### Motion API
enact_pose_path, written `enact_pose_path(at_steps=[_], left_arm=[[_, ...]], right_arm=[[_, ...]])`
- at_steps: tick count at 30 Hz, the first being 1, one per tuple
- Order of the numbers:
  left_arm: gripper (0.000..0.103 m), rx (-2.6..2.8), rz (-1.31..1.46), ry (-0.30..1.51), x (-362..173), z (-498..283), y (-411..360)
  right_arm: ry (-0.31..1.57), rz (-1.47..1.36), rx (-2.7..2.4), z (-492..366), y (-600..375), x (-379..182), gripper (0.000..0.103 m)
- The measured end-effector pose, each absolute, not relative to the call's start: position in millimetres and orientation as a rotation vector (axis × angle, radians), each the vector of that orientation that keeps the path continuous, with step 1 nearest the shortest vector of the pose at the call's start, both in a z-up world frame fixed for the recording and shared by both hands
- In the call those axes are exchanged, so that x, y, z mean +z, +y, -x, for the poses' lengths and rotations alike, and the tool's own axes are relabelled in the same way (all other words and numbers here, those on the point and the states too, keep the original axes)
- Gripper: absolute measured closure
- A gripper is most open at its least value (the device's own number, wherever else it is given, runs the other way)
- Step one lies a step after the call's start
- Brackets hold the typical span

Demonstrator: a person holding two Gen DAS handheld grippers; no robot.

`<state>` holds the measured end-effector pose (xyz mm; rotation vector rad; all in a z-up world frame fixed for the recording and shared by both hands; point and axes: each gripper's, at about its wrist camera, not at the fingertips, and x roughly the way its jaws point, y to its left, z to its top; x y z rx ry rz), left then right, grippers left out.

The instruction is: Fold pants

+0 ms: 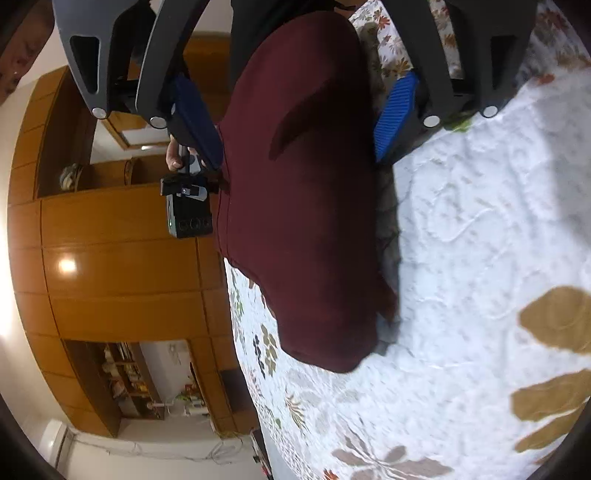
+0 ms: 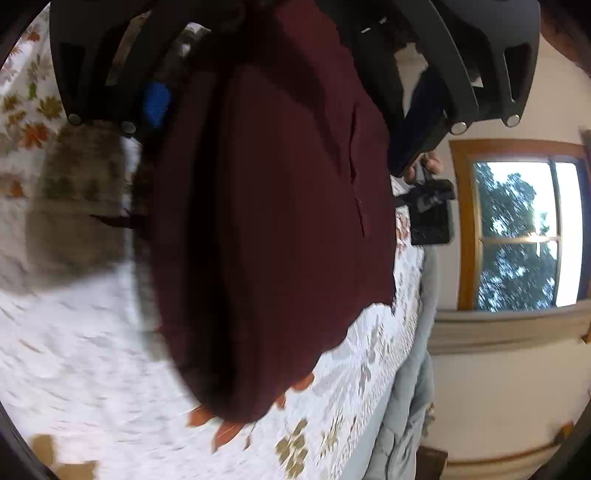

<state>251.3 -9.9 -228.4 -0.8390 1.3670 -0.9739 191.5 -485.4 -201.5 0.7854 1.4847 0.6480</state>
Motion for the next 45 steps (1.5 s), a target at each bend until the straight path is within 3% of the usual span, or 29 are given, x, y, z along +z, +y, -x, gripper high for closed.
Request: enact_pose_path(at_steps=[13, 14, 15, 16, 17, 18, 28, 36, 45], left_arm=[[0.016, -0.963, 0.776, 1.425, -231.6, -253.5, -37.3], [0.018, -0.959, 0.778, 1.421, -231.9, -253.8, -37.2], [0.021, -0.955, 0.769, 1.413, -231.1, -253.0, -37.7], [0.043, -0.946, 0.762, 1.410, -231.5, -252.1, -37.2], [0.053, -0.917, 0.752, 1.433, -236.1, -251.0, -35.9], [0.063, -0.916, 0.790, 1.437, -240.0, -251.5, -32.8], [0.072, -0.940, 0.812, 1.350, -221.8, -239.5, -25.7], [0.073, -0.951, 0.808, 1.327, -199.8, -239.4, -19.8], [0.073, -0.911, 0.818, 1.243, -170.5, -255.9, 45.2]], right_arm=[[1.476, -0.819, 0.699, -182.4, -481.0, -206.5, 0.005], [1.479, -0.784, 0.701, -181.4, -476.2, -203.9, 0.009], [1.484, -0.717, 0.684, -179.4, -470.8, -201.0, 0.028], [1.492, -0.684, 0.659, -177.6, -472.2, -200.7, 0.039], [1.501, -0.702, 0.643, -176.4, -477.4, -203.3, 0.051], [1.506, -0.757, 0.648, -174.0, -485.5, -206.4, 0.055], [1.436, -0.783, 0.649, -160.8, -476.8, -185.2, 0.060], [1.422, -0.730, 0.644, -162.5, -455.7, -151.0, 0.062], [1.401, -0.656, 0.694, -201.4, -408.2, -110.5, 0.062]])
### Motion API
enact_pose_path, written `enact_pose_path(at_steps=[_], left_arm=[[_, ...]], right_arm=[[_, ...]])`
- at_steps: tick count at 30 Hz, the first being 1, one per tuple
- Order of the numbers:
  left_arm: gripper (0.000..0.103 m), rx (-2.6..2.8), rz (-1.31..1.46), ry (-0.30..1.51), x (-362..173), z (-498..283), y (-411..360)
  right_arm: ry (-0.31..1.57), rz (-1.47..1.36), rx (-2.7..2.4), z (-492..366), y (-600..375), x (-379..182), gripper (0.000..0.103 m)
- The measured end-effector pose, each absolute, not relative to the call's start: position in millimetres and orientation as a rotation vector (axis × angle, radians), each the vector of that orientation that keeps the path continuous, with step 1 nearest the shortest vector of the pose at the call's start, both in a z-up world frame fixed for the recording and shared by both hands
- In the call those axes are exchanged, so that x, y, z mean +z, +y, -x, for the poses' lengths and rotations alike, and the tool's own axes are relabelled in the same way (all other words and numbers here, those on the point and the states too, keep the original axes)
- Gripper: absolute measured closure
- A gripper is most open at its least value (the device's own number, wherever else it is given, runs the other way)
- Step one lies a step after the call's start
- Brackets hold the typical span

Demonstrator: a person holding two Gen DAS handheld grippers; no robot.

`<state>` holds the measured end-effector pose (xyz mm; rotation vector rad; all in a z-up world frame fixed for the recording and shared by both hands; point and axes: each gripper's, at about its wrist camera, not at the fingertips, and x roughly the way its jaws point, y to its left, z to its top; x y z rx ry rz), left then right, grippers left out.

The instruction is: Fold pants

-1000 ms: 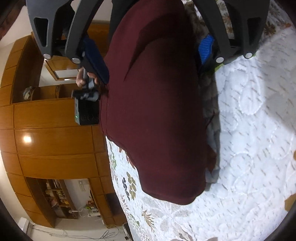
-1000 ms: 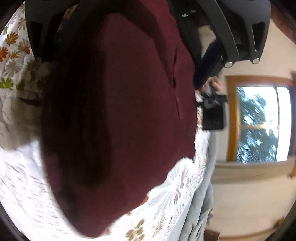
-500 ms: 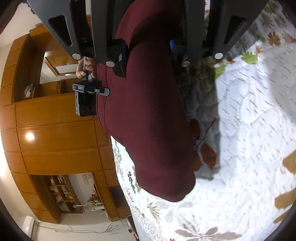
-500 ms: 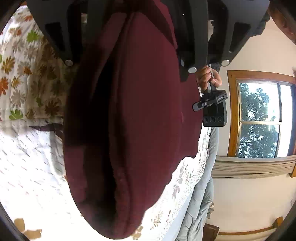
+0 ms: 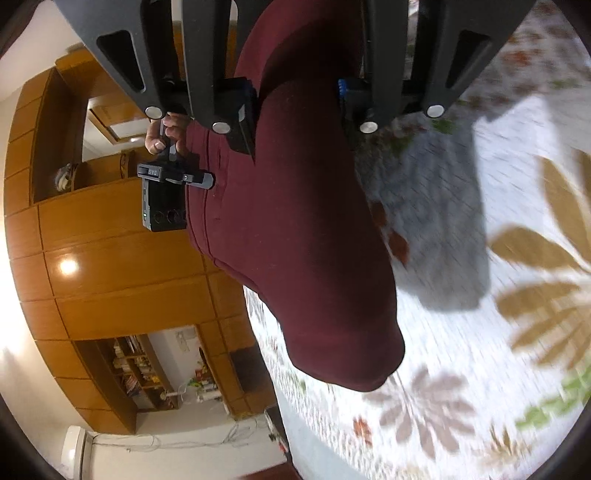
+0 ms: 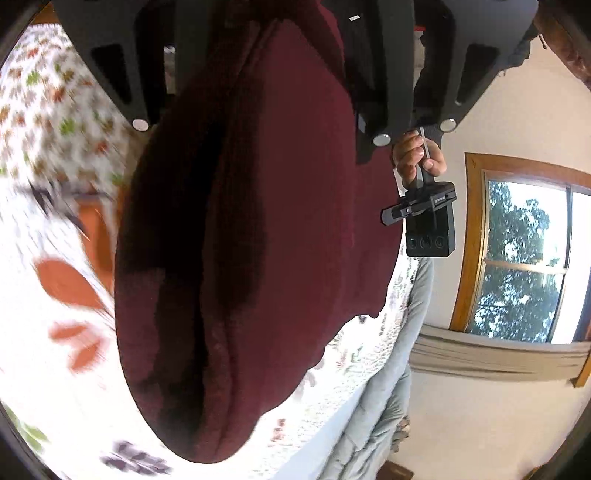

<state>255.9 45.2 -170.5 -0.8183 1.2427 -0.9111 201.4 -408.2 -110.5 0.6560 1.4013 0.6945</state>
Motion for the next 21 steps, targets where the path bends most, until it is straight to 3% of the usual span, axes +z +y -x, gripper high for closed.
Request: enact_pose_path(at_steps=[11, 21], left_arm=[[0.073, -0.721, 0.801, 1.174, -146.7, -354.7, 183.0], [0.073, -0.522, 0.887, 1.253, -226.6, -435.3, 294.3]], right_arm=[[1.401, -0.604, 0.805, -347.2, -265.7, -118.7, 0.062], [1.511, -0.548, 0.819, -470.1, -153.2, -199.2, 0.062]])
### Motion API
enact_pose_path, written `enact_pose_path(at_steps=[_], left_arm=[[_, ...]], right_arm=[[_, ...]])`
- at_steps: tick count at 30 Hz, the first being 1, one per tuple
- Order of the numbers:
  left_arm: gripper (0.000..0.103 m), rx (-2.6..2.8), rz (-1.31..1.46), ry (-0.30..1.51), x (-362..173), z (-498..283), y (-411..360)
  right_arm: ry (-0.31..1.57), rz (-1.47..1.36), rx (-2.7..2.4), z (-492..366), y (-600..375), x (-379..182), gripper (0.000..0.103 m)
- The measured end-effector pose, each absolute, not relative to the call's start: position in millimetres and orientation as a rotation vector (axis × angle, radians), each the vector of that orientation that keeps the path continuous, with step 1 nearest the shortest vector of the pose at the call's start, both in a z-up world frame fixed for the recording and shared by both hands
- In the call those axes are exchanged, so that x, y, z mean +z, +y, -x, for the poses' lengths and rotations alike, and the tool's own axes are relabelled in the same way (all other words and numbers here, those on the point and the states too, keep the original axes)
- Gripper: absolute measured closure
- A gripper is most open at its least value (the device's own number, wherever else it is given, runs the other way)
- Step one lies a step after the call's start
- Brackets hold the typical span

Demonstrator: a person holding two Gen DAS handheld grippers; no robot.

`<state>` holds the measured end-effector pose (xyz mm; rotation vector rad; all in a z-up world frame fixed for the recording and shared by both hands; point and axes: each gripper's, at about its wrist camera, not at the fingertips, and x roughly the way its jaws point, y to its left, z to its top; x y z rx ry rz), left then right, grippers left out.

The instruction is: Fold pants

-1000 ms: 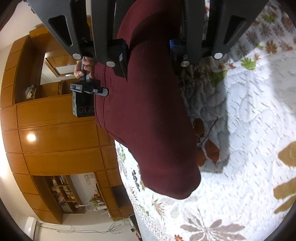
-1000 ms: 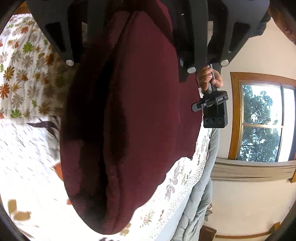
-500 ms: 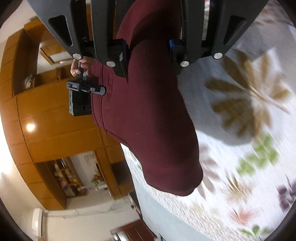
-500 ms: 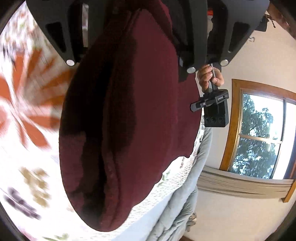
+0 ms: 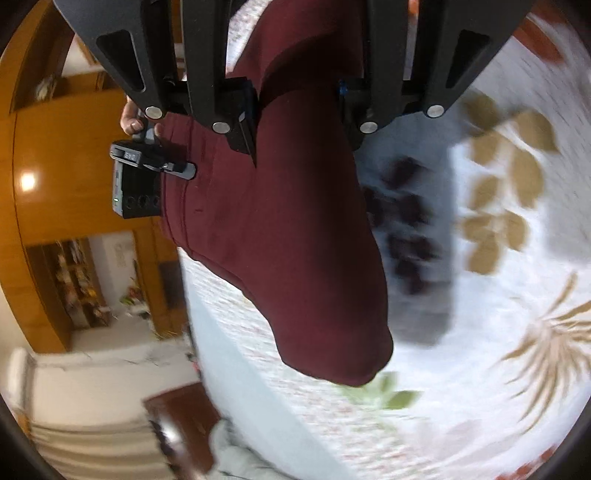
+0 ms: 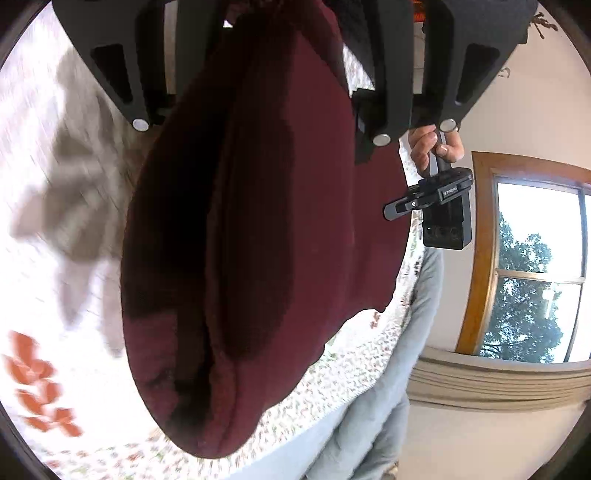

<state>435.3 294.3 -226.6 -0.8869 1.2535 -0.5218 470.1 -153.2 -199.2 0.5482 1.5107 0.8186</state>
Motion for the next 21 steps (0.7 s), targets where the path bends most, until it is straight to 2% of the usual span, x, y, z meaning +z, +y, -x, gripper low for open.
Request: enact_pose_path(at_steps=[3, 6, 9, 11, 15, 17, 19, 20, 21], left_arm=[[0.070, -0.517, 0.940, 1.273, -256.1, -435.0, 303.6], [0.064, -0.537, 0.972, 1.244, -258.5, -429.8, 305.3], [0.063, -0.493, 0.933, 1.222, -238.6, -420.1, 313.5], [0.063, -0.446, 0.858, 1.178, -214.9, -415.6, 321.5], [0.063, -0.537, 0.909, 0.995, -168.1, -425.4, 322.0], [0.061, -0.669, 0.995, 0.920, -159.2, -437.0, 307.1], [0.061, -0.783, 1.088, 0.909, -168.2, -456.8, 286.5], [0.061, -0.792, 1.099, 0.919, -175.0, -464.3, 277.2], [0.061, -0.795, 1.119, 0.951, -188.1, -472.6, 267.9]], right_arm=[[1.544, -0.586, 0.767, -488.7, -152.6, -230.6, 0.058], [1.557, -0.619, 0.770, -491.7, -159.5, -246.1, 0.051], [1.525, -0.618, 0.757, -489.7, -173.4, -234.4, 0.042], [1.447, -0.636, 0.690, -482.7, -184.4, -210.8, 0.041], [1.256, -0.671, 0.734, -455.5, -195.2, -155.7, 0.041], [1.237, -0.729, 0.844, -444.6, -174.4, -142.7, 0.041], [1.290, -0.792, 0.945, -433.2, -149.5, -155.6, 0.044], [1.314, -0.808, 0.956, -429.7, -143.8, -163.4, 0.047], [1.352, -0.819, 0.949, -425.5, -138.7, -178.6, 0.056]])
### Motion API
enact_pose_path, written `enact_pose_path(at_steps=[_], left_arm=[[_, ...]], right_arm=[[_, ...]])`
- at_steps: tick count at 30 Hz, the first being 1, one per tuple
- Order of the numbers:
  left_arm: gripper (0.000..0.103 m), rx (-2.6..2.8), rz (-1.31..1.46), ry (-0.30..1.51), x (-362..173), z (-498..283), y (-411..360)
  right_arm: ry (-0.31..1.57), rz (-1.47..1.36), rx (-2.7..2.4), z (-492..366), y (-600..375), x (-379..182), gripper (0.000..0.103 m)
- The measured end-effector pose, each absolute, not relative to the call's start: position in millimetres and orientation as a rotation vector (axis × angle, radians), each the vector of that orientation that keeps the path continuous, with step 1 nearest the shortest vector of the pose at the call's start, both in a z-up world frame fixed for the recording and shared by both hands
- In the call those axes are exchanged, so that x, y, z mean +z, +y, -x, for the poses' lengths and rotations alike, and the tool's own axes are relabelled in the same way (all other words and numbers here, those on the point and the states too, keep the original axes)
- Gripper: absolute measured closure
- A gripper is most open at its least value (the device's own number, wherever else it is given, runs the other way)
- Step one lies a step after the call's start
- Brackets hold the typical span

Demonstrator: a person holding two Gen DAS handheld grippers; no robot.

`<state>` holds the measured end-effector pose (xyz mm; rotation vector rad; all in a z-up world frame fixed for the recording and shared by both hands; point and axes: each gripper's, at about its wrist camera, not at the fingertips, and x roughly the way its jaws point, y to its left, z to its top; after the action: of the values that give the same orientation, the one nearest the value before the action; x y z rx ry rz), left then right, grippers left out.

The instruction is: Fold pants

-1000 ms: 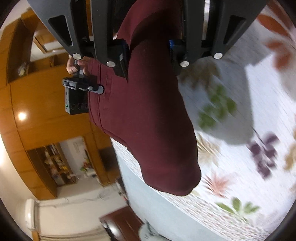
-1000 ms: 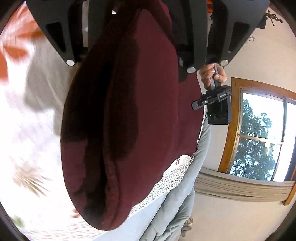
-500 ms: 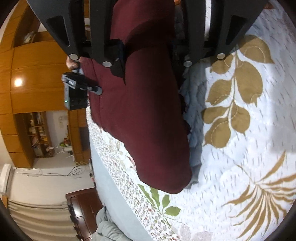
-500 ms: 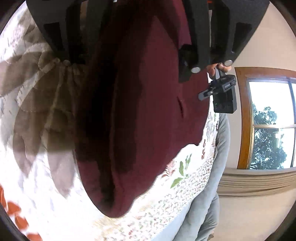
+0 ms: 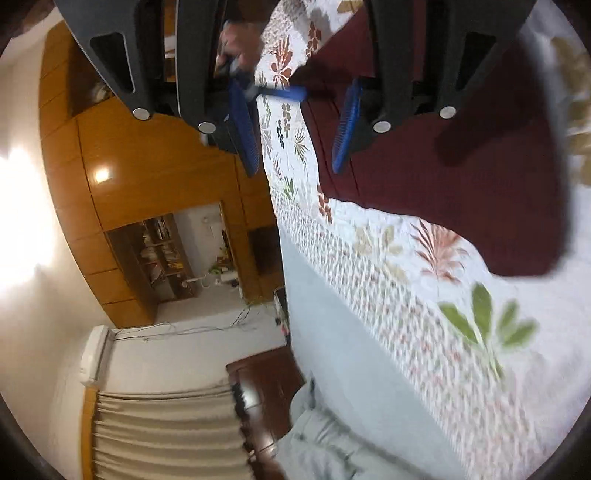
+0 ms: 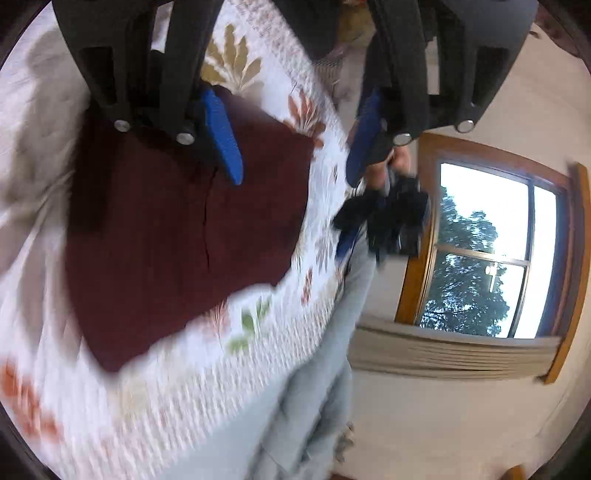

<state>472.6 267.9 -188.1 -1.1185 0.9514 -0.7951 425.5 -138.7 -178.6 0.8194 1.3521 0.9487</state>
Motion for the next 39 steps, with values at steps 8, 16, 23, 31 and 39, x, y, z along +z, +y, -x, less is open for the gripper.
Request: enact_pose_path(at_steps=[8, 16, 23, 31, 39], left_arm=[[0.091, -0.688, 1.134, 1.117, -261.9, -451.4, 257.5], [0.060, -0.900, 1.216, 0.872, -219.4, -362.7, 255.0], [0.074, -0.836, 1.231, 1.065, -285.4, -345.0, 204.6], [0.065, -0.878, 1.305, 1.030, -292.6, -349.0, 215.8], [0.039, -0.892, 1.338, 0.797, -250.8, -334.5, 254.9]], right_arm=[[1.478, -0.860, 0.877, -414.2, -167.1, -243.6, 0.103], [1.360, -0.832, 0.876, -446.9, -139.1, -181.5, 0.066], [1.383, -0.998, 0.814, -493.5, -37.6, -217.8, 0.069], [1.251, -0.962, 0.543, -491.4, -108.2, -216.7, 0.085], [1.258, -0.946, 0.670, -422.0, -132.7, -217.5, 0.103]])
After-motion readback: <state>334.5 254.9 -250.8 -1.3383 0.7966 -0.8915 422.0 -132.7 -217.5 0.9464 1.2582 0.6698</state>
